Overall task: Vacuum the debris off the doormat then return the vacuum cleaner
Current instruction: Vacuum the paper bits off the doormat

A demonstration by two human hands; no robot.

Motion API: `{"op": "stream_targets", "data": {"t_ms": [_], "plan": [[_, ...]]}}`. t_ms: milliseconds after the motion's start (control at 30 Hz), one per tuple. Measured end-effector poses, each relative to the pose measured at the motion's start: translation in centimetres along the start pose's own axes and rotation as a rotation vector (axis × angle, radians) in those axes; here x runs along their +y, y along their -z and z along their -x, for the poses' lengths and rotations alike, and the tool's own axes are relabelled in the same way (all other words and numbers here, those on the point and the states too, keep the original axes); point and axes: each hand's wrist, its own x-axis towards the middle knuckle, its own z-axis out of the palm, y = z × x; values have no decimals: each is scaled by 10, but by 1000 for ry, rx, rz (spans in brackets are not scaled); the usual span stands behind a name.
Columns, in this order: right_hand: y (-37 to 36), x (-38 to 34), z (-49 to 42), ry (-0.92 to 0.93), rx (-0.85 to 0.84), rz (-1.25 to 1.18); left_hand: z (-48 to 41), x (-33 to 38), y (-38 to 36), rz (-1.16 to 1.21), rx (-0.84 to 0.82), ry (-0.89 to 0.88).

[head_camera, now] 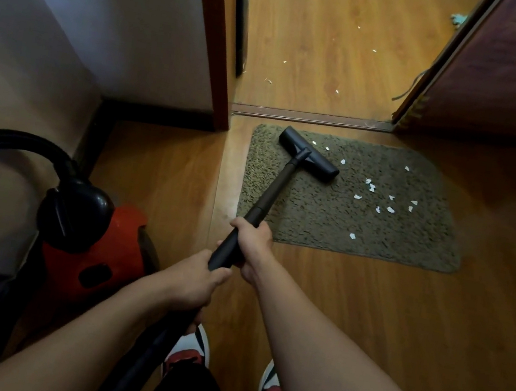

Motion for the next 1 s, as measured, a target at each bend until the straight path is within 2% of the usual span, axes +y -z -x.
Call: {"op": "stream_targets", "data": {"t_ms": [200, 367, 700, 1000], "plan": [[-10, 6, 13, -75, -27, -158, 13, -5, 3, 30, -32, -2], [-20, 32, 41, -108, -45, -136, 36, -33, 4, -41, -16, 11], [-31, 66, 103, -178, -81, -75, 91, -74, 5, -30, -69, 83], [-34, 84, 110, -92, -113, -127, 83, -76, 10, -46, -10, 32]]}}
